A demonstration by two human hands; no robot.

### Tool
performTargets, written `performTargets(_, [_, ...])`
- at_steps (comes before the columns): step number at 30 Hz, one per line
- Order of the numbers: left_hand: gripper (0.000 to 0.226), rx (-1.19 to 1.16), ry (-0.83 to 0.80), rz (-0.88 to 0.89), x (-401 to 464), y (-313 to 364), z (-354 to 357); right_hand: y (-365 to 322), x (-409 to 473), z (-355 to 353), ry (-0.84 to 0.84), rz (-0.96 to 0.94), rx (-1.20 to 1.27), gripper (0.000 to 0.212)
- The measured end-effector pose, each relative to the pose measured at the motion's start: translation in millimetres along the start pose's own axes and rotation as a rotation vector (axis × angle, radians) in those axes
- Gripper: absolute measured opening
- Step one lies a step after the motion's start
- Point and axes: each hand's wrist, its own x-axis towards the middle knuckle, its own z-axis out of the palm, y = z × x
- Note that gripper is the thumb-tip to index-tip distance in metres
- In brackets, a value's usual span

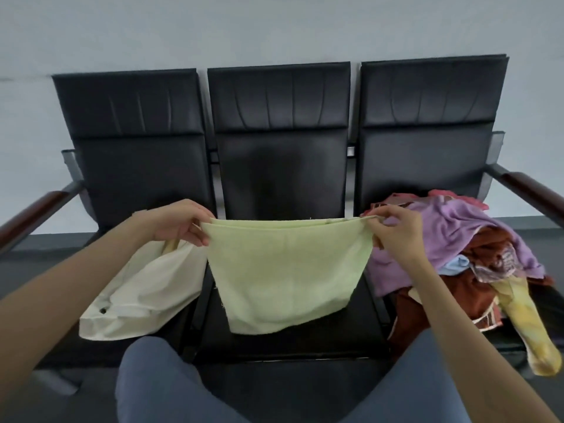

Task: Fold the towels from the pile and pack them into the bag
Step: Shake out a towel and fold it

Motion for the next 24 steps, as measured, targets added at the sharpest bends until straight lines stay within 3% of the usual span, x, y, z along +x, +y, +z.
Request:
performTargets(3, [0.021, -0.016, 0.071, -0.025, 4, -3, 6, 0, 4, 5, -0.026, -0.009, -0.010, 0.009])
performTargets(10, [0.013, -0.075, 0.445, 0.009, 48, 8, 9, 23, 42, 31, -0.120, 0.066, -0.158, 0.011])
performTargets(18, [0.032, -0.078, 0.617, 0.294, 100, 42, 2, 26, 108, 36, 0.028, -0.008, -0.299, 0.008])
performTargets(21, [0.037, -0.055, 0.658, 0.395, 101, 35, 8, 24, 97, 36, 0.096, -0.060, -0.275, 0.009])
performTargets(24, [0.038, -0.093, 0.639, 0.390, 103, 4, 20, 44, 67, 38, 0.074, -0.087, -0.228, 0.011])
